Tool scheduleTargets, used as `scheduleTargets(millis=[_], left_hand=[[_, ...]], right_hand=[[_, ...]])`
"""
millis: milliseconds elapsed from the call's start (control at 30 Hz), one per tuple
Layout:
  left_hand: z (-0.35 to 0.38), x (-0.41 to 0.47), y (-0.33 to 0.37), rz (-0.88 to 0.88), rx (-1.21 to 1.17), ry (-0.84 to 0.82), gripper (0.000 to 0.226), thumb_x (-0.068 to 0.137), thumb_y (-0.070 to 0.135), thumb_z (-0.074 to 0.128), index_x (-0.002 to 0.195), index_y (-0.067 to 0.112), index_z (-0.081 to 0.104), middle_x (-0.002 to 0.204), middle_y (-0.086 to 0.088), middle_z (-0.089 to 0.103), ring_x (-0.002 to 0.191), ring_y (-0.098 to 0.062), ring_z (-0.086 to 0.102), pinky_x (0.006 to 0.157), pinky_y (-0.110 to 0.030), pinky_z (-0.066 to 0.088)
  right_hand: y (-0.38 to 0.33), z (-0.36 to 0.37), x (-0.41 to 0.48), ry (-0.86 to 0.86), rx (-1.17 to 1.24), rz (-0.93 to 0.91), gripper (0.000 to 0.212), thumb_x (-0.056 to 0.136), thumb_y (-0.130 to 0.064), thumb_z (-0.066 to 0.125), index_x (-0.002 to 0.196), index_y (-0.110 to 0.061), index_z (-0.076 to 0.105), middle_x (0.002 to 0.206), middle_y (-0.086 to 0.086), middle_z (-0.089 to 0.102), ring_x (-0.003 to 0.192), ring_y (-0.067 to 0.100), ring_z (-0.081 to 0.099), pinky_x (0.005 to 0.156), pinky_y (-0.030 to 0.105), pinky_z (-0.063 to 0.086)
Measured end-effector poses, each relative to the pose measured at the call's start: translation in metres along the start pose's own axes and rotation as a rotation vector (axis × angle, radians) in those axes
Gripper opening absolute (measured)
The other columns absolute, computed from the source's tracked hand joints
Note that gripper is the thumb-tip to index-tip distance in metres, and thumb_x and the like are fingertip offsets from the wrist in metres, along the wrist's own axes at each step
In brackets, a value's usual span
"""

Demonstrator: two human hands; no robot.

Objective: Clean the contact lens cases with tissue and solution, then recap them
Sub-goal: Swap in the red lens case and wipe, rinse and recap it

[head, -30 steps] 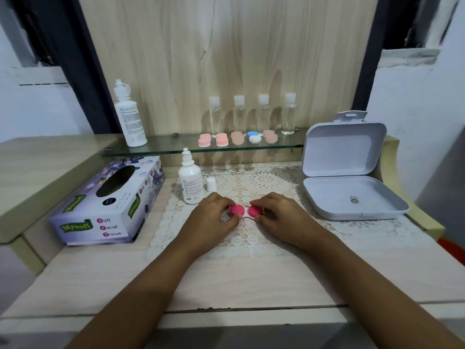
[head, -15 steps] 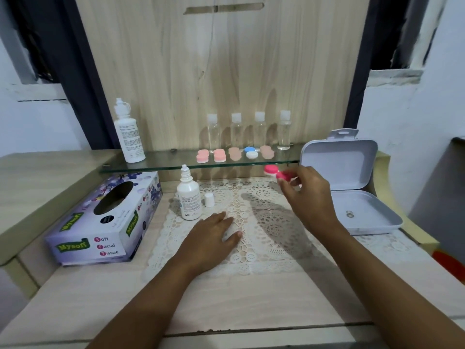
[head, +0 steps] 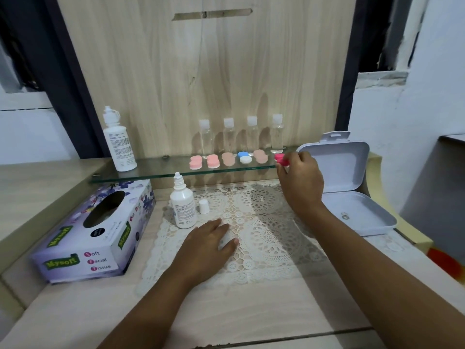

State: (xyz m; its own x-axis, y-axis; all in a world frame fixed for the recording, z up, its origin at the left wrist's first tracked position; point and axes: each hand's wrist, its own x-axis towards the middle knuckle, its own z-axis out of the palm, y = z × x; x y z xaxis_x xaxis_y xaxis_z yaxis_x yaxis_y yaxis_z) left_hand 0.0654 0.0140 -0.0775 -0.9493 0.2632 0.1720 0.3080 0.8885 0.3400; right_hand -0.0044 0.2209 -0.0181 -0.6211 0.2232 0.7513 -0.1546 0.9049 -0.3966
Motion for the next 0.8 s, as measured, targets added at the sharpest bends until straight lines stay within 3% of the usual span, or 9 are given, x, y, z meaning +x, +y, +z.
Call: scheduleTargets(millis=[267,533,800], left_hand=[[0.000,0.000,0.000,-0.002,0.009,-0.004,0.055,0.095,0.050,0.037,0.144,0.025,0.032,0.155,0.006,0.022,0.142,-0.011,0.017,0.115,-0.027,0.013],[0.000,0.000,0.000,-0.004,0.008,-0.002,0.055,0.095,0.050,0.038,0.144,0.025,0.033,0.154,0.006,0.023,0.142,-0.011,0.018,0.116,-0.028,0.014],[0.000,0.000,-0.001,-0.008,0.008,-0.010,0.056,0.095,0.051,0.037,0.144,0.025,0.032,0.155,0.006,0.022,0.142,-0.011,0.017,0.116,-0.029,0.014]], right_hand=[[0.002,0.002,0.001,0.006,-0.147,-0.085,0.023,0.090,-0.023,0.056,0.099,-0.003,0.065,0.100,0.014,0.060,0.090,0.034,0.055,0.060,0.033,0.037],[0.000,0.006,0.014,-0.119,-0.258,-0.041,0.017,0.091,-0.009,0.051,0.098,-0.006,0.067,0.114,0.004,0.058,0.072,0.032,0.059,0.052,0.026,0.032],[-0.004,0.012,0.025,-0.167,-0.297,-0.014,0.024,0.093,-0.008,0.046,0.105,-0.007,0.066,0.108,0.009,0.058,0.082,0.034,0.060,0.057,0.028,0.030]])
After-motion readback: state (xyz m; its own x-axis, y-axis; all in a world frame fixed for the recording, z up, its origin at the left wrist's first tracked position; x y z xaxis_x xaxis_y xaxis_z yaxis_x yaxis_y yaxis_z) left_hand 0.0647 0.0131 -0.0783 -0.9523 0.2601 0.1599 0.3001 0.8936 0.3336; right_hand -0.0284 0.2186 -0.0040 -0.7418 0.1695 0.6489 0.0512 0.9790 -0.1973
